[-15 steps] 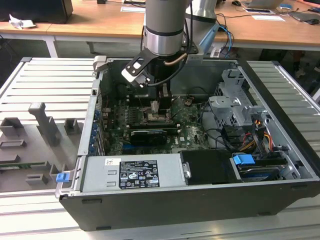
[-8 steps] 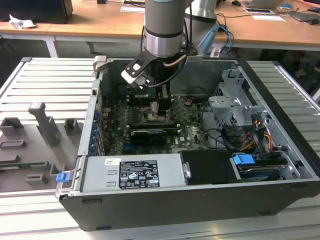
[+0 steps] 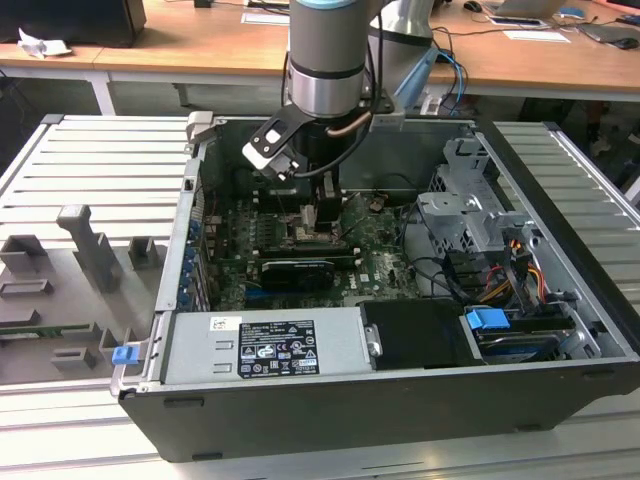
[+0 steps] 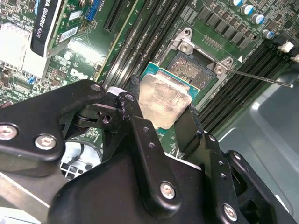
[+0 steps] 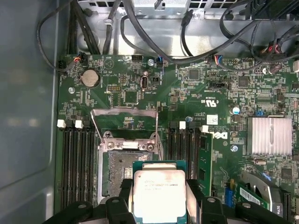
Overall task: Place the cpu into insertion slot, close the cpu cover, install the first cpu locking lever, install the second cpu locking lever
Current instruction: 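Place the cpu into insertion slot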
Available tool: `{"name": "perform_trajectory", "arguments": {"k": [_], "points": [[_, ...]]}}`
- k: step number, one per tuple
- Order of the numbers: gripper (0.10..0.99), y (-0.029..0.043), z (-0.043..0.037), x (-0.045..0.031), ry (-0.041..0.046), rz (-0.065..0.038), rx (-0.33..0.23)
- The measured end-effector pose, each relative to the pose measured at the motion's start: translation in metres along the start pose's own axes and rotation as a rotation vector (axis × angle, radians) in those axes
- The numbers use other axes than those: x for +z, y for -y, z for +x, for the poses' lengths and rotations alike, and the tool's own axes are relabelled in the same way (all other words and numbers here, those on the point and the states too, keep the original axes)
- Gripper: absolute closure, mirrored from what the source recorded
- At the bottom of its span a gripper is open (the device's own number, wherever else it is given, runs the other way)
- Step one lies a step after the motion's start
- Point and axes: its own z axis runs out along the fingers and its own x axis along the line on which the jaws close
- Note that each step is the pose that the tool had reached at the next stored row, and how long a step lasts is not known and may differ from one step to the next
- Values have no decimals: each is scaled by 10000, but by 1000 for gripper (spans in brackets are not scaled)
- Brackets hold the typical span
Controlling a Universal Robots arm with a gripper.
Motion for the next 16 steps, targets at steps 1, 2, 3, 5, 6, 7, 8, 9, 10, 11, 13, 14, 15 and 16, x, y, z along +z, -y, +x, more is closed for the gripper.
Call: {"name": "perform_trajectory", "arguments": {"k": [1,2,3,5,6,7,8,9,10,11,13,14,15,16], "points": [[549,0,3,4,1,0,16],[549,1,6,9,2,0,27],[549,3,11,22,3,0,29],[549,5,34,62,5,1,23],[549,6,46,82,2,-1,19],[549,6,58,101,2,0,18],[549,7,74,119,3,0,18],[549,8,91,138,3,0,18],[549,12,102,149,4,1,18],[549,31,109,162,0,-1,19],[549,43,117,178,4,-1,70],[549,49,129,193,7,-2,124],[549,55,149,218,6,-4,139],[549,57,165,245,7,-3,138]]}}
